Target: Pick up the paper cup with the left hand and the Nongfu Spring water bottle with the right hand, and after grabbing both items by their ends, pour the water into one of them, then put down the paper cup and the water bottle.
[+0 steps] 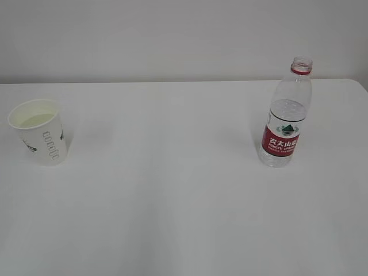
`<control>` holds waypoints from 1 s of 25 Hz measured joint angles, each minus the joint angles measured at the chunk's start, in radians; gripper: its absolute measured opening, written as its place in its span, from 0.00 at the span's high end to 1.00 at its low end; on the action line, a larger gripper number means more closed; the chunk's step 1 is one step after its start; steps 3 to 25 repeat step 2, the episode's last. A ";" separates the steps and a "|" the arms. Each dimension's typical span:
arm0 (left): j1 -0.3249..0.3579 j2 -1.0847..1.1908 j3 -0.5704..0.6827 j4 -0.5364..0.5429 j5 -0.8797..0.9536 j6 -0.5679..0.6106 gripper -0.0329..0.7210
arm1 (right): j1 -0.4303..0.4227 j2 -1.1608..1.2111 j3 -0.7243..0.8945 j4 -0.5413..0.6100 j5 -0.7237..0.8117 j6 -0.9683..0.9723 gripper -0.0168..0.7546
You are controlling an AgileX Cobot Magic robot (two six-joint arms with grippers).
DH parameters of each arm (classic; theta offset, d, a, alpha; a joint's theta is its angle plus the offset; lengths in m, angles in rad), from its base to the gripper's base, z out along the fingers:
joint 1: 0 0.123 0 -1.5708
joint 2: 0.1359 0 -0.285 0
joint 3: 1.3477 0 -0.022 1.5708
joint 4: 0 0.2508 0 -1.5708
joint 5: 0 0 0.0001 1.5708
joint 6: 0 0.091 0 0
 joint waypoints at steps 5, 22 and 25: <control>0.000 0.000 0.000 0.000 0.000 0.000 0.18 | 0.000 0.000 0.000 0.000 0.000 0.000 0.21; 0.000 0.000 0.000 0.000 0.000 0.000 0.18 | 0.000 0.000 0.000 0.000 0.000 0.000 0.21; 0.000 0.000 0.000 0.000 0.000 0.000 0.18 | 0.000 0.000 0.000 0.000 0.000 0.000 0.21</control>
